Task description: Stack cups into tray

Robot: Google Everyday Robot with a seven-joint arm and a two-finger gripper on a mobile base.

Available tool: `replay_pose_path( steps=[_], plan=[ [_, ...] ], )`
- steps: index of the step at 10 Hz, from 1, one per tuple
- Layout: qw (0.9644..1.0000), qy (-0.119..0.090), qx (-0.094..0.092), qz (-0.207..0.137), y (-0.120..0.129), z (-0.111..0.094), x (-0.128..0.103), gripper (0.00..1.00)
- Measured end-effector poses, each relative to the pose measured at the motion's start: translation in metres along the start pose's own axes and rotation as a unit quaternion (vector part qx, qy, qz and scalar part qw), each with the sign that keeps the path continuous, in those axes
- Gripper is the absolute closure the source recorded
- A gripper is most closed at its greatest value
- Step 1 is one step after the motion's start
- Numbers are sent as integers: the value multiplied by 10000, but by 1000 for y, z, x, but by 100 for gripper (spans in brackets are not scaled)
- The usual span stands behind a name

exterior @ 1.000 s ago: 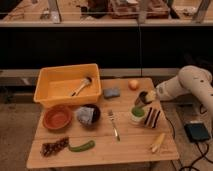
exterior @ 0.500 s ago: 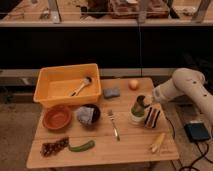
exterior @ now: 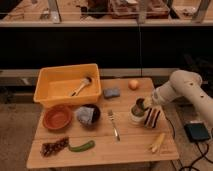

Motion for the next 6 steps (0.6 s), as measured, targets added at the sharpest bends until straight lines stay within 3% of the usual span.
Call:
replay_pose_path(
  steps=[1,6],
  plan=[
    [10000,-28,-6,16,1,1,-1,81],
    [9999,-115,-32,35,2,6,-3,28]
  ],
)
